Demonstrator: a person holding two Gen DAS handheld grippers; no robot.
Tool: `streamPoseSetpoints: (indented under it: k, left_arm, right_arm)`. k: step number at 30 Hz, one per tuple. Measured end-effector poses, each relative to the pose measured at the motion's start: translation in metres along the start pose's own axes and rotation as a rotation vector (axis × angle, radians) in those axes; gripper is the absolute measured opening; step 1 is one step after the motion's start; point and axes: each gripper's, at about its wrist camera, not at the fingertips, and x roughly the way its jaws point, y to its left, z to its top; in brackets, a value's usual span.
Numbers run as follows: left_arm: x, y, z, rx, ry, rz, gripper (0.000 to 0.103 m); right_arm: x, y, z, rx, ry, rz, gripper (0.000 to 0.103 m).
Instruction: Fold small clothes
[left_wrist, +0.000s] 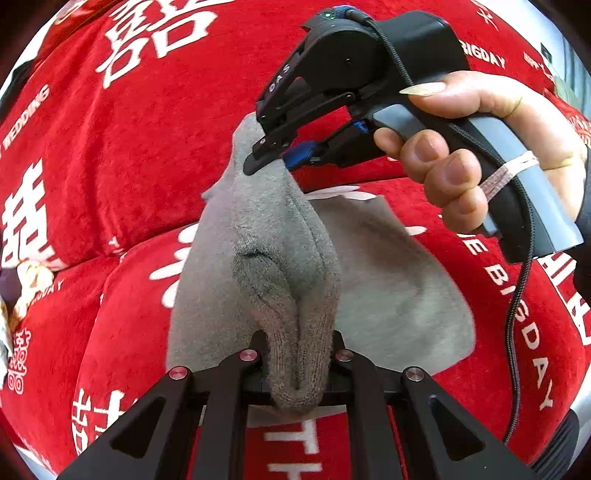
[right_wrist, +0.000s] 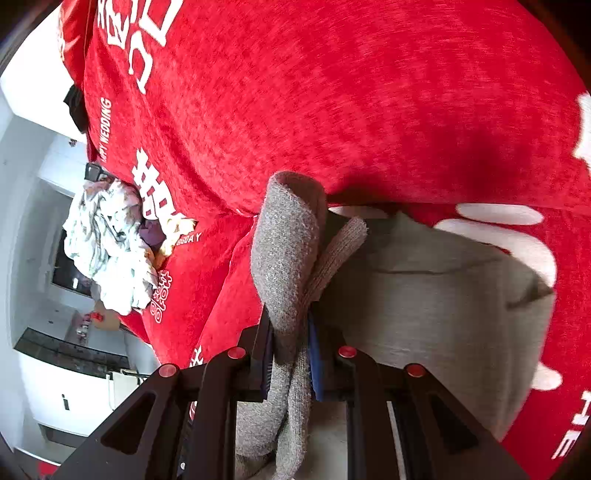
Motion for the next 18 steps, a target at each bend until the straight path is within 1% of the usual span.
streamPoseSetpoints:
  k: [7,13,18]
  left_arm:
    - [0.009,-0.038,0.012,0.067,0.034,0.002,0.011]
    - [0.03,-0.068,0.012,0.121,0.09,-0.004,0.011]
    - [0.042,-0.09,0.007,0.173,0.108,0.031,0.012]
  right_arm:
    - [-0.019,-0.032,-0.007,0.019,-0.031,0.029,0.018]
    - [-0.028,-0.077,-0.019,0.088,-0.044,0.037,0.018]
    - [-0.031,-0.115,-0.032,0.161,-0.06,0.056,0.018]
